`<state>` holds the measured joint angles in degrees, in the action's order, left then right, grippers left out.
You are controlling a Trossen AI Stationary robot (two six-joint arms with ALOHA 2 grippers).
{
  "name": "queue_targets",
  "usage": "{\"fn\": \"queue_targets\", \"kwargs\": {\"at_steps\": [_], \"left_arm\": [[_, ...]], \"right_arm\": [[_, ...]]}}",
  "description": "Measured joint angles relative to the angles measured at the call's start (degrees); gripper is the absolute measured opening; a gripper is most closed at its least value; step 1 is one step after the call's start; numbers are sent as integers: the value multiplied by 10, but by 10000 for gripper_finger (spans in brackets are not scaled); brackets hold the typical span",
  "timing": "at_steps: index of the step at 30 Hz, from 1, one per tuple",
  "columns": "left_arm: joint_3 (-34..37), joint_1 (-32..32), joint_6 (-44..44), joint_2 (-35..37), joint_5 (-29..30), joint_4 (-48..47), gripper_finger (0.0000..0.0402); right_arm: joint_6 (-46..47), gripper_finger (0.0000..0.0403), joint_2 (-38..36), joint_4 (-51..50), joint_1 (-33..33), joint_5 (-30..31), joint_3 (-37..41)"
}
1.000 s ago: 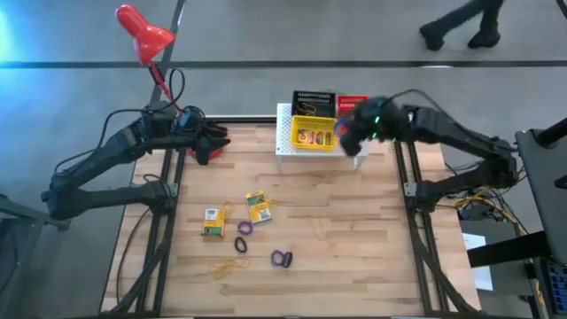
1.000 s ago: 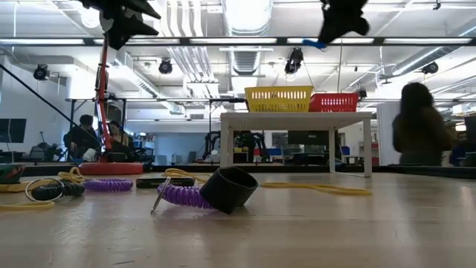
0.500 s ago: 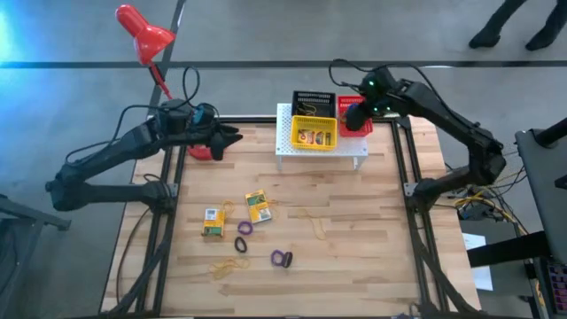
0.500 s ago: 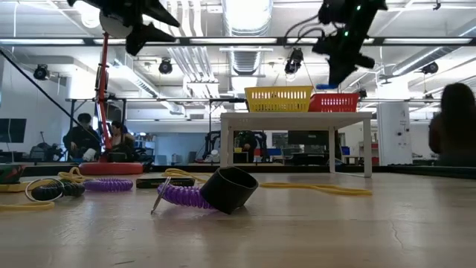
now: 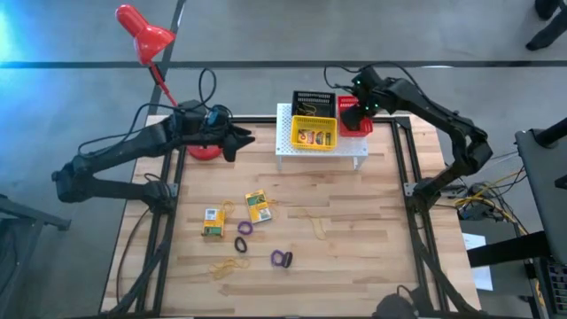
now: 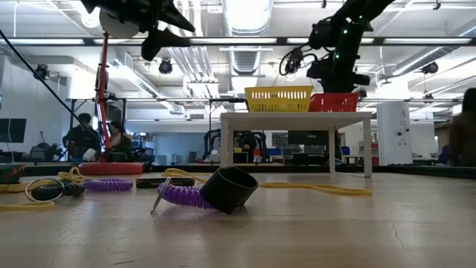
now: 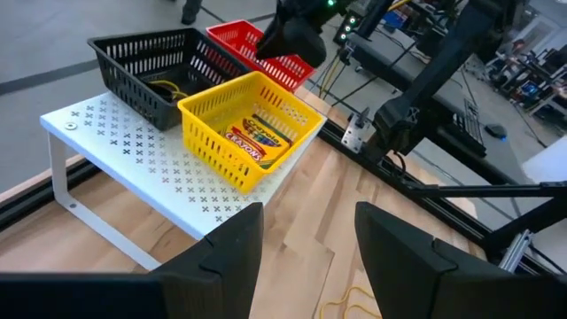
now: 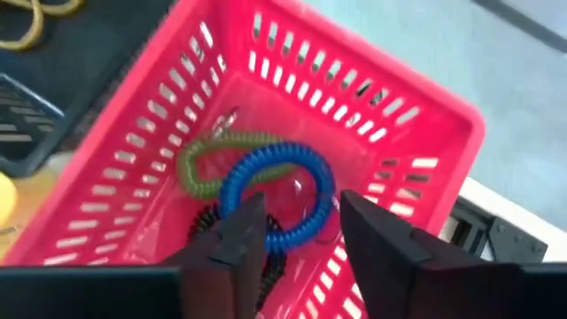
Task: Pick & Place Office Desk Supplies
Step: Put the yellow rubber band in the black bin on the shelf
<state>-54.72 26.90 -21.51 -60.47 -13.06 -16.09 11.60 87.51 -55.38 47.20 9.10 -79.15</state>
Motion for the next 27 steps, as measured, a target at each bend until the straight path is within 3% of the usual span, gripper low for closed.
{"fn": "queue_targets", "kwargs": {"at_steps": [6, 14, 27], "left_arm": [[0, -18, 0, -1, 28, 0, 184], [0, -53, 6, -2, 46, -17, 184], [0, -122, 6, -77, 43, -166, 168]], "right_arm": [[-20, 188, -50, 49, -9, -12, -1], [-22, 192, -155, 78, -59, -62, 1], [75, 176, -295, 78, -258, -62, 124]]}}
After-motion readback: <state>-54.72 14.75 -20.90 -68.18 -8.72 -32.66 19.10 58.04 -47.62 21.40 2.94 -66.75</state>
